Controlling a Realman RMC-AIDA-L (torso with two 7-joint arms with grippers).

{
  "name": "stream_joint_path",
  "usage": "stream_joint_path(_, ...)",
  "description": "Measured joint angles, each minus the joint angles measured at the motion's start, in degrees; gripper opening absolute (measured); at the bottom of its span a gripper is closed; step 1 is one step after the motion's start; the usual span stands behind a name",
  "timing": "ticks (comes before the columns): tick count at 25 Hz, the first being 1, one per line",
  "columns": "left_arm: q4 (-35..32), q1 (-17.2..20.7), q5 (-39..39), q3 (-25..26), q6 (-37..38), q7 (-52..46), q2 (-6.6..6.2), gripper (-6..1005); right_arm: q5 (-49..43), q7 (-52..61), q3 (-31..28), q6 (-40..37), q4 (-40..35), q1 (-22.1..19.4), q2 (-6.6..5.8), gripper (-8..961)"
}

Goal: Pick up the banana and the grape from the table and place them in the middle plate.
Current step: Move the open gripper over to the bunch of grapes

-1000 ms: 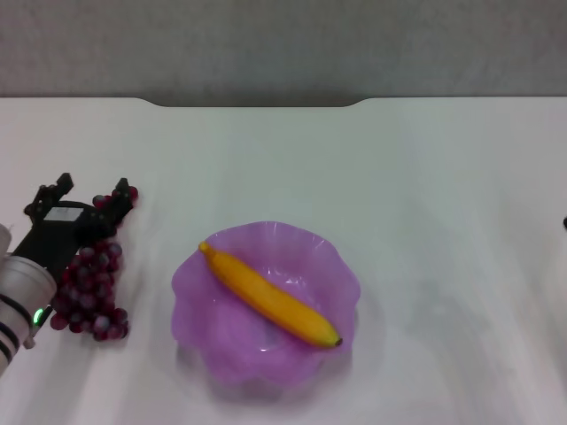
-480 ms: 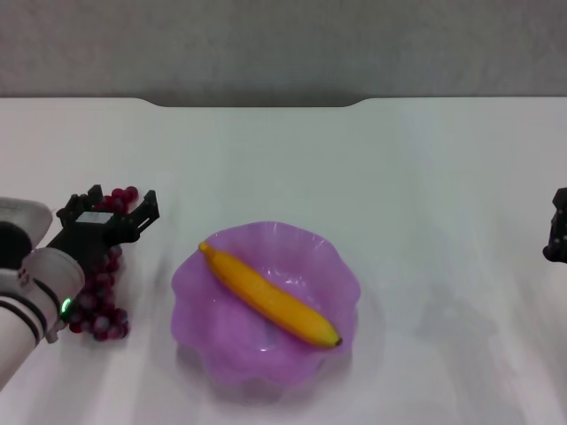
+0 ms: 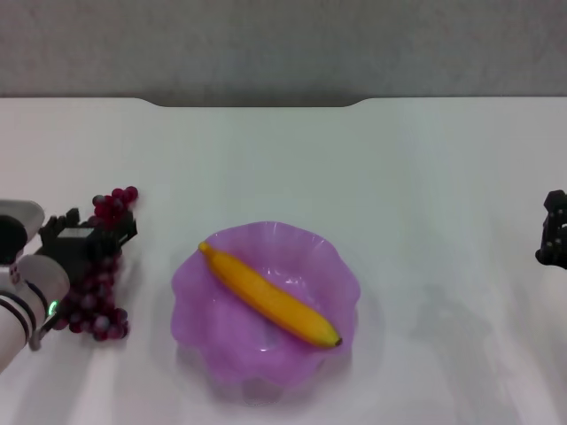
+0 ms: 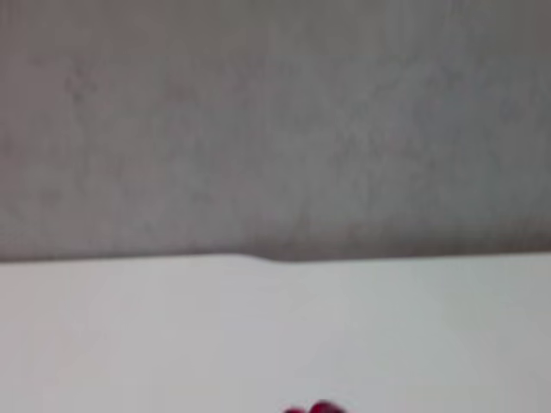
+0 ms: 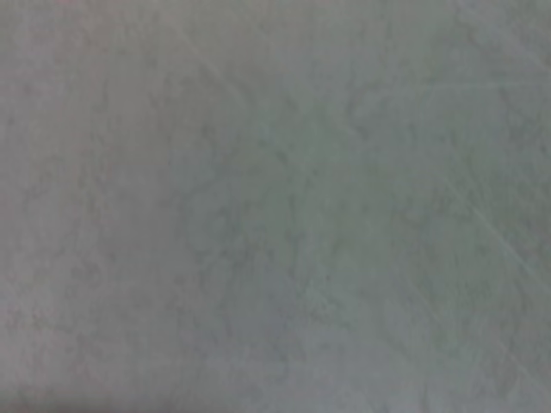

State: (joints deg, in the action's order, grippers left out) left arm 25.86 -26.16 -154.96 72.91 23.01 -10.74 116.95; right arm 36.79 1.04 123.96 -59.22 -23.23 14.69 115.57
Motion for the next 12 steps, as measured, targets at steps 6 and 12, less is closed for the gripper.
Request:
stream_joint_path(6,-0.4,0.0,0.0,2.5,-3.4,5.1,0.21,895,-0.1,0.9,1.2,0.0,-0.1,0.5,-0.01,0)
stream_joint_path(12,-0.4,0.0,-0.2,2.3,-6.3,5.6,0.08,895,-0.1,1.9,1.5,0.1,-0.1,0.6,-0.09,0)
